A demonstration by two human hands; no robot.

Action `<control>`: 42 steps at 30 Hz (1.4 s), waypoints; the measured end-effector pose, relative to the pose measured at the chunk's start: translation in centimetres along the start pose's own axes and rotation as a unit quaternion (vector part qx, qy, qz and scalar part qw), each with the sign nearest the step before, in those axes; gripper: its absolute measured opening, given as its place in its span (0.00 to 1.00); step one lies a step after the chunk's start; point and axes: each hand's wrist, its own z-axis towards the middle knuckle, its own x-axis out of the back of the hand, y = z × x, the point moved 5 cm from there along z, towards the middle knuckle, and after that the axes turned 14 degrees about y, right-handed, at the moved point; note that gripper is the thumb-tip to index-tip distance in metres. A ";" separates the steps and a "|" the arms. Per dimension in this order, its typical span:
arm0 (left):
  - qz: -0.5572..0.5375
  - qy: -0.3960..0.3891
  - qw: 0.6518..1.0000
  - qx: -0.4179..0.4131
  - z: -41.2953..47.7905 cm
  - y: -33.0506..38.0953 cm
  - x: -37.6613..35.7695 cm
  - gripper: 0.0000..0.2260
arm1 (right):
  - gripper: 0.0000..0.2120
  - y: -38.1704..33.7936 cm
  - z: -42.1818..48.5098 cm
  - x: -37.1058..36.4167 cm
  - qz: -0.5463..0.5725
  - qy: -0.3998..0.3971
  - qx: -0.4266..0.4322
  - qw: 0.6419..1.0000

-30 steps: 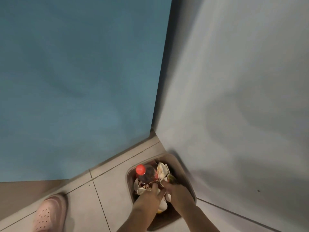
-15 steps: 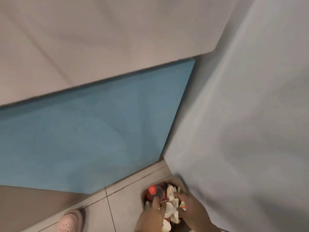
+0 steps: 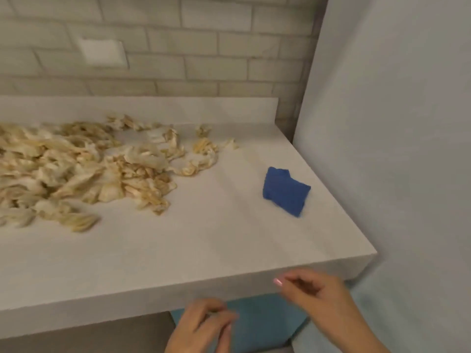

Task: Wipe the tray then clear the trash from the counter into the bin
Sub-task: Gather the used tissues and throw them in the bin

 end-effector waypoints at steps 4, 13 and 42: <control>0.030 0.047 0.998 -0.014 9.3 -0.8 6.5 0.07 | 0.05 -9.3 5.3 -4.4 0.001 -0.026 0.055 0.998; 0.126 0.027 0.988 0.083 23.5 -13.3 16.2 0.05 | 0.02 -18.6 17.2 -19.2 -0.094 -0.056 0.098 0.989; 0.392 -0.140 0.882 0.220 34.1 -38.3 23.4 0.32 | 0.20 -19.5 35.6 -40.3 -0.501 -0.149 0.190 0.831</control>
